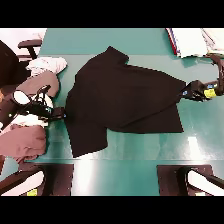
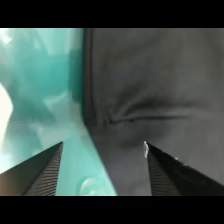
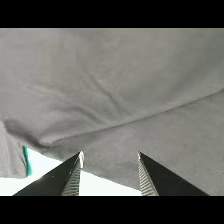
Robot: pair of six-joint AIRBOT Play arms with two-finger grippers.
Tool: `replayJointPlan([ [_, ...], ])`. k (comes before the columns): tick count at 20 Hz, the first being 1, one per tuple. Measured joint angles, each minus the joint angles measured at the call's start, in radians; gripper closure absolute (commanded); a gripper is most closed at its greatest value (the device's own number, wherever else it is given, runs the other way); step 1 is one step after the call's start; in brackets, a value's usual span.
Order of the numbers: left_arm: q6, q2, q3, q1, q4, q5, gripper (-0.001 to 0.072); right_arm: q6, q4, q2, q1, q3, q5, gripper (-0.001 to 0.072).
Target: Fold the shirts.
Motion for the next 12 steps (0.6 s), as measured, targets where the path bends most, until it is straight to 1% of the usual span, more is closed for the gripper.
replayJointPlan([
  [5,-0.002,0.010,-0.072,0.001,-0.090,0.103,0.0107,-0.001,0.005,0.010,0.012,-0.014,-0.019,0.0302],
  [8,0.001,0.010,-0.087,0.001,-0.119,0.126,0.0109,-0.001,0.005,0.012,0.013,-0.017,-0.026,0.0303],
  [9,0.004,0.009,-0.090,0.001,-0.129,0.128,0.0132,-0.001,0.006,0.012,0.014,-0.018,-0.026,0.0302],
  [10,0.011,0.008,-0.092,0.001,-0.138,0.127,0.0379,-0.001,0.006,0.012,0.013,-0.018,-0.026,0.0302],
  [11,0.023,0.005,-0.096,0.000,-0.141,0.115,0.0508,-0.001,0.006,0.012,0.010,-0.018,-0.026,0.0303],
  [12,0.038,0.004,-0.099,0.000,-0.148,0.089,0.0532,-0.001,0.006,0.012,0.004,-0.018,-0.026,0.0302],
])
